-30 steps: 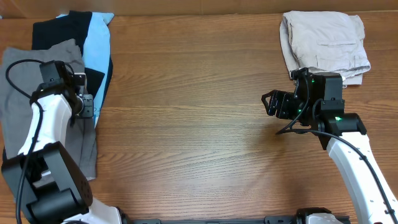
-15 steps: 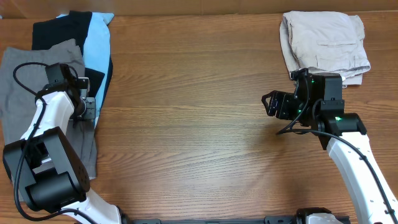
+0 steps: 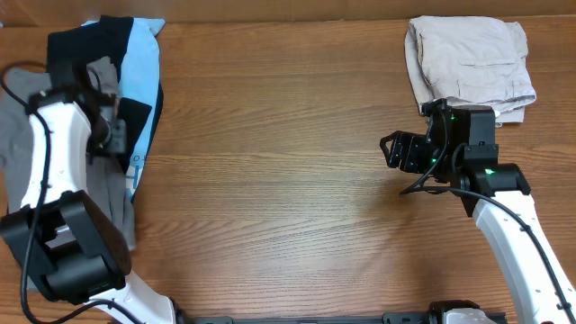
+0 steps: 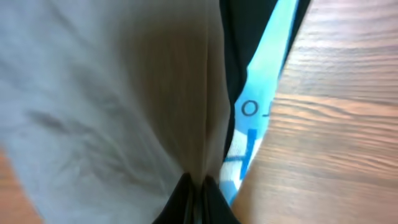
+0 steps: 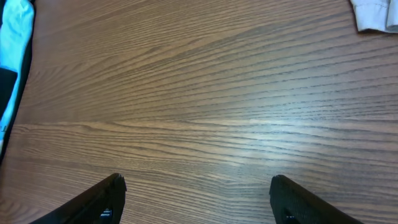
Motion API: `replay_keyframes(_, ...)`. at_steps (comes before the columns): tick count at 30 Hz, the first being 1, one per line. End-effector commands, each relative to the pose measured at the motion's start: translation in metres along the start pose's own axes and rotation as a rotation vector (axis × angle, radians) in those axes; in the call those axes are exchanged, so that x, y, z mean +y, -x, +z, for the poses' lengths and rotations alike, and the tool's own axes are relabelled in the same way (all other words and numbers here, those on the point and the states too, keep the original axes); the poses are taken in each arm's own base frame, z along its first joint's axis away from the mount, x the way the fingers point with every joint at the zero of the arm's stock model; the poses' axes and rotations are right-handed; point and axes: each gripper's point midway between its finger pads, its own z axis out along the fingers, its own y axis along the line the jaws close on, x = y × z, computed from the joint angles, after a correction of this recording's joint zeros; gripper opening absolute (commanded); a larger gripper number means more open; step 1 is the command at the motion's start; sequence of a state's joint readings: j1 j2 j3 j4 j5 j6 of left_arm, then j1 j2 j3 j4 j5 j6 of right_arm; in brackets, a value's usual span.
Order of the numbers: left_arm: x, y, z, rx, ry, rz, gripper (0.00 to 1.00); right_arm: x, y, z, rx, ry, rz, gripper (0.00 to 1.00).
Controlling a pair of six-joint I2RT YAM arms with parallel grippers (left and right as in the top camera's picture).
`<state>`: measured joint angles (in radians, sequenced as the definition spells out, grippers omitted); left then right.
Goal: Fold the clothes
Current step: 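Grasp the grey shorts with the left gripper and drag them to table center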
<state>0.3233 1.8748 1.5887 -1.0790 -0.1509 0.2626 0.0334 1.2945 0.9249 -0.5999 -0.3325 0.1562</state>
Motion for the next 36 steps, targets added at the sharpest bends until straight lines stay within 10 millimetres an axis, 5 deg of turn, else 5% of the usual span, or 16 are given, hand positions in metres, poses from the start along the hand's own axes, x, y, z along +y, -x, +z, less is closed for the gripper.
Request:
replay_keyframes(1, -0.035, 0.032, -0.047, -0.105, -0.150, 0.003, 0.04, 0.004, 0.010, -0.004, -0.025, -0.001, -0.020, 0.76)
replay_keyframes(4, -0.082, 0.040, -0.081, -0.145, -0.332, 0.065, 0.04, 0.004, 0.010, -0.004, -0.025, -0.001, -0.004, 0.72)
replay_keyframes(12, -0.198, 0.038, -0.112, -0.177, -0.493, 0.313, 0.04, -0.001, 0.005, -0.005, -0.006, -0.012, 0.035, 0.70)
replay_keyframes(19, -0.307, 0.042, -0.141, -0.320, -0.561, 0.519, 0.05, -0.035, 0.001, -0.015, 0.011, -0.078, 0.134, 0.71)
replay_keyframes(23, -0.365, 0.039, -0.138, -0.357, -0.601, 0.599, 0.07, -0.056, 0.002, -0.022, 0.001, -0.106, 0.169, 0.72)
replay_keyframes(27, -0.412, 0.040, -0.109, -0.356, -0.619, 0.655, 0.12, -0.067, 0.005, -0.028, -0.014, -0.112, 0.174, 0.72)
replay_keyframes(28, -0.422, 0.044, -0.098, -0.363, -0.615, 0.664, 0.18, -0.068, 0.005, -0.028, -0.015, -0.109, 0.170, 0.73)
replay_keyframes(31, -0.441, 0.057, -0.072, -0.390, -0.600, 0.654, 0.67, -0.066, 0.005, -0.028, -0.013, -0.101, 0.147, 0.76)
replay_keyframes(33, -0.445, 0.062, -0.065, -0.394, -0.609, 0.624, 0.90, -0.064, 0.005, -0.028, -0.010, -0.090, 0.124, 0.79)
replay_keyframes(36, -0.437, 0.065, -0.077, -0.377, -0.631, 0.577, 1.00, -0.055, 0.004, -0.027, -0.002, -0.040, 0.062, 0.80)
